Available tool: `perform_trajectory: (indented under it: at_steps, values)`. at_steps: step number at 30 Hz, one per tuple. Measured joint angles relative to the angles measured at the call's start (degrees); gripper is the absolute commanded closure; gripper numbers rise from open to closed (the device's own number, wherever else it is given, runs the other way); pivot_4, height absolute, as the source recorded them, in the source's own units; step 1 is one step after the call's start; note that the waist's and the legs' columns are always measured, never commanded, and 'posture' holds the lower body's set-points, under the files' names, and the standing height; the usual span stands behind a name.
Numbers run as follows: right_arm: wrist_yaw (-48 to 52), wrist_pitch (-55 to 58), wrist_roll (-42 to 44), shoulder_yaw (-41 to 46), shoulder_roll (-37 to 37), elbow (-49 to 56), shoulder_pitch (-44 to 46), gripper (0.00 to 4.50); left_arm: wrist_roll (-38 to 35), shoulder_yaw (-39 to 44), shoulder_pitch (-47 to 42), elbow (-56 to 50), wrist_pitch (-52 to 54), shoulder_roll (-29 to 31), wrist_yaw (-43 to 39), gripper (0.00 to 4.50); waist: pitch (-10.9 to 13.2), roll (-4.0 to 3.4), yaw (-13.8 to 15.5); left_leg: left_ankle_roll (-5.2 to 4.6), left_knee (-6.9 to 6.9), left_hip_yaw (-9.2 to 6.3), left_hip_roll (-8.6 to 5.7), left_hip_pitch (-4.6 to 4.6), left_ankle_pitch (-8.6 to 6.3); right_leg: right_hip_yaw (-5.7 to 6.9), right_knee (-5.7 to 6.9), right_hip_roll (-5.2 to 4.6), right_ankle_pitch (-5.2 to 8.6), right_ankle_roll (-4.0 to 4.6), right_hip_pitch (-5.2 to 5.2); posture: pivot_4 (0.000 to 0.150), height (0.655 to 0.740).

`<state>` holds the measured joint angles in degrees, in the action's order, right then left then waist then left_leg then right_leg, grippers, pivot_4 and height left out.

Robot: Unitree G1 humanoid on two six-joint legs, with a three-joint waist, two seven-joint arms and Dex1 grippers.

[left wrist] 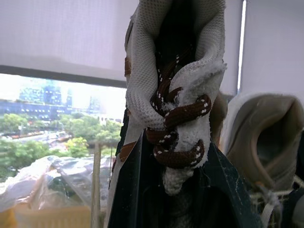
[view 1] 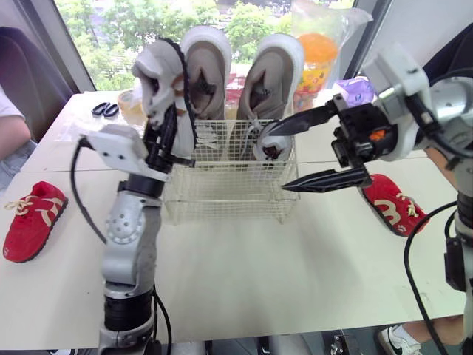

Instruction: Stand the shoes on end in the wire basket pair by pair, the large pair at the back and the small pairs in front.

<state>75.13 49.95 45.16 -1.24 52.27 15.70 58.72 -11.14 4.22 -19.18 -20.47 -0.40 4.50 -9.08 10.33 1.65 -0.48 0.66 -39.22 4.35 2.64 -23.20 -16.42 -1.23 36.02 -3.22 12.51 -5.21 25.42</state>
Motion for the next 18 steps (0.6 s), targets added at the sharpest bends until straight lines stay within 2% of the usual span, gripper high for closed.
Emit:
perform_trajectory:
  at_steps: [9,14,18]
  values:
    - [-3.65,4.64,3.47,2.26,2.30,4.54,-2.45,0.00,4.34,-1.75,-3.99,18.43,-19.04,-1.46,-1.24,4.39,-0.07,-0.05,0.40,-0.01,-0.01,-0.02,0.01,0.02,0.00,0.02,0.00,-0.01,0.01,0.01,-0.03,0.150,0.7400]
    - [-5.60,5.48,4.73,2.52,2.67,6.05,-4.05,0.00,4.34,-1.67,-6.74,24.15,-23.12,-1.27,-2.14,4.39,-0.07,-0.05,1.26,-0.01,-0.03,-0.02,0.01,0.02,0.00,0.03,0.01,-0.01,0.01,0.02,-0.03,0.150,0.7400]
    - [-6.68,5.94,5.25,3.13,3.69,6.94,-5.10,0.00,3.83,-1.77,-5.81,23.82,-22.94,-1.77,-2.15,4.39,-0.10,-0.04,1.29,-0.01,-0.06,-0.01,0.01,0.02,0.00,0.03,-0.01,-0.03,0.03,0.06,-0.06,0.150,0.7400]
